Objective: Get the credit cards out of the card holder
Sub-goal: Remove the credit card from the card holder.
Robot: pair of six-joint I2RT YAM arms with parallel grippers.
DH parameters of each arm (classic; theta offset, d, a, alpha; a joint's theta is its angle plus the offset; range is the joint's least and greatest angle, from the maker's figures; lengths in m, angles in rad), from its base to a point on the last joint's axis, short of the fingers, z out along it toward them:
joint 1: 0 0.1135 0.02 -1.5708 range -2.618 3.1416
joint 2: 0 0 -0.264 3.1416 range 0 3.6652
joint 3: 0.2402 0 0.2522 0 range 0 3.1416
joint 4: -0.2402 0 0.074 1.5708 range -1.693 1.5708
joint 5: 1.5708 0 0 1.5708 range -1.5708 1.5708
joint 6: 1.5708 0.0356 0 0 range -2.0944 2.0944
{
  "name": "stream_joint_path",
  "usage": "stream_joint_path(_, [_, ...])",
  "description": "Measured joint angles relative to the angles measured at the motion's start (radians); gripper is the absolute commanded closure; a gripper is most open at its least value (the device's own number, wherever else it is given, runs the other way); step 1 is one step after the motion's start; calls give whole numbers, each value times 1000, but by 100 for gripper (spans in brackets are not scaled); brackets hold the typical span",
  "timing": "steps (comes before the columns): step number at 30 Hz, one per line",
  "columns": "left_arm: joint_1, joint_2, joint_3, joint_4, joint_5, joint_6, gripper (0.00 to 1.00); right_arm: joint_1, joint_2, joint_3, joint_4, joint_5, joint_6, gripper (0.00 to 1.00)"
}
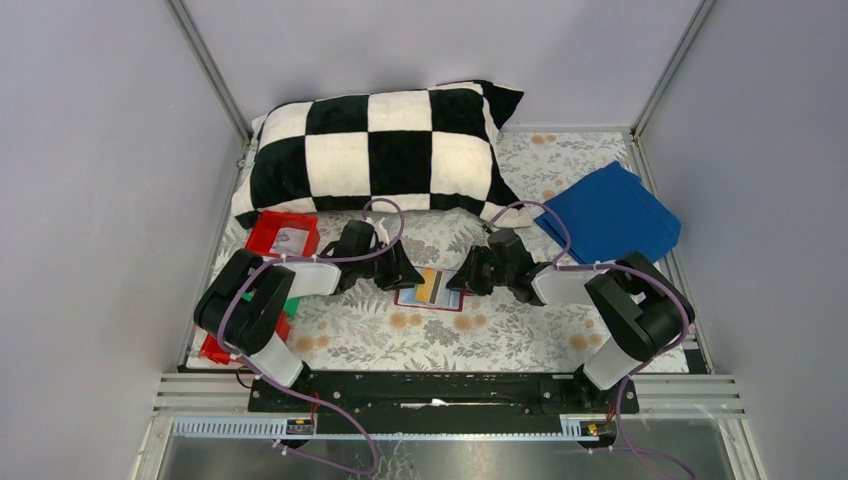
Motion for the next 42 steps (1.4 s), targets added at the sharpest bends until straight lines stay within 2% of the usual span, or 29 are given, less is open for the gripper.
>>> stream_joint_path(12, [0,2,-27,62,4,-35,56,1,-66,58,-183,19,-38,71])
stream_joint_path(26, [0,8,-32,77,4,-41,56,23,5,105,-129,-57,-26,71])
stream_joint_path(42, [2,30,-37,117,39,-41,55,32,74,100,-80,-53,44,72])
